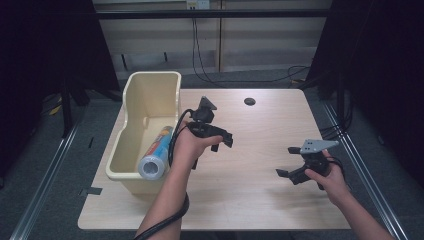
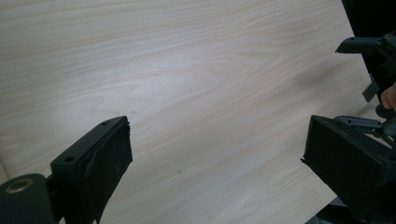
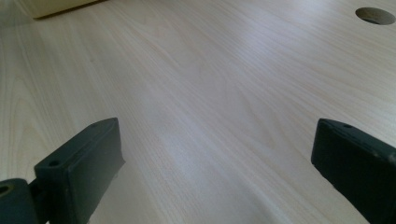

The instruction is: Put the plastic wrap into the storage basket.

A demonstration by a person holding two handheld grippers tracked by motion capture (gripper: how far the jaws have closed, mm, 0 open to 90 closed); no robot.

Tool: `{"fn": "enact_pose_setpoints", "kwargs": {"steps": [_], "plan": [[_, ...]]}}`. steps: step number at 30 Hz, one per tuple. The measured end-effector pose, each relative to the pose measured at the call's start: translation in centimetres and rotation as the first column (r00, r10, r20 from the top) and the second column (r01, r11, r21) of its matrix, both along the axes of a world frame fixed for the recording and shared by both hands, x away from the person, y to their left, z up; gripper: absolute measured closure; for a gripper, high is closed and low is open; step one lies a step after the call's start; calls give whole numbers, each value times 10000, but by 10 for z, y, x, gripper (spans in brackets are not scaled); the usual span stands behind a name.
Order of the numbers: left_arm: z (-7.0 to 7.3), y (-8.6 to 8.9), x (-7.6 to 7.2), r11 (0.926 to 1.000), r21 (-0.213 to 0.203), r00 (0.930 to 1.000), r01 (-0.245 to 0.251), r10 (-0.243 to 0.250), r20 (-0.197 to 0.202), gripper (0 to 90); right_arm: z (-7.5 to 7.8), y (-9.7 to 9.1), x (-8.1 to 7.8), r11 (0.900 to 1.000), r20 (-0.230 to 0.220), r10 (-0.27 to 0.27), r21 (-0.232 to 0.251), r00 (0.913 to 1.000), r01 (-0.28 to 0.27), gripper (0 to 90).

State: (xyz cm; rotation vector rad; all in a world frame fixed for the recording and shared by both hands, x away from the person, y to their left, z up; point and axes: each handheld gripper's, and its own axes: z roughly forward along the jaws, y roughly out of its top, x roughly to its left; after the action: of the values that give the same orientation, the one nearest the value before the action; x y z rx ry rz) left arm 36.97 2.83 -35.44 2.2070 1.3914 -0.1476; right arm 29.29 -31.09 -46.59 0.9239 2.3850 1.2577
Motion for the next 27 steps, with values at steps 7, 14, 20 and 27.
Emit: {"fn": "enact_pose_setpoints", "kwargs": {"steps": [7, 14, 20, 27], "plan": [[-8, -2, -2, 10000, -40, 10000, 83, -82, 4, 73, 0, 0, -1, 10000, -65, 2, -30, 10000, -2, 17], [-19, -6, -5, 9996, -17, 9996, 268, -268, 21, 73, -1, 0, 0, 10000, -44, 26, -87, 10000, -27, 17], [-26, -7, -7, 9995, 60, 9995, 315, -316, 79, 73, -2, 0, 0, 9999, -90, 42, -129, 10000, -44, 17], [-34, -9, -10, 9985, 82, 9983, 549, -550, 184, 73, -2, 0, 0, 9999, -85, 90, -128, 9999, -92, 17]]}}
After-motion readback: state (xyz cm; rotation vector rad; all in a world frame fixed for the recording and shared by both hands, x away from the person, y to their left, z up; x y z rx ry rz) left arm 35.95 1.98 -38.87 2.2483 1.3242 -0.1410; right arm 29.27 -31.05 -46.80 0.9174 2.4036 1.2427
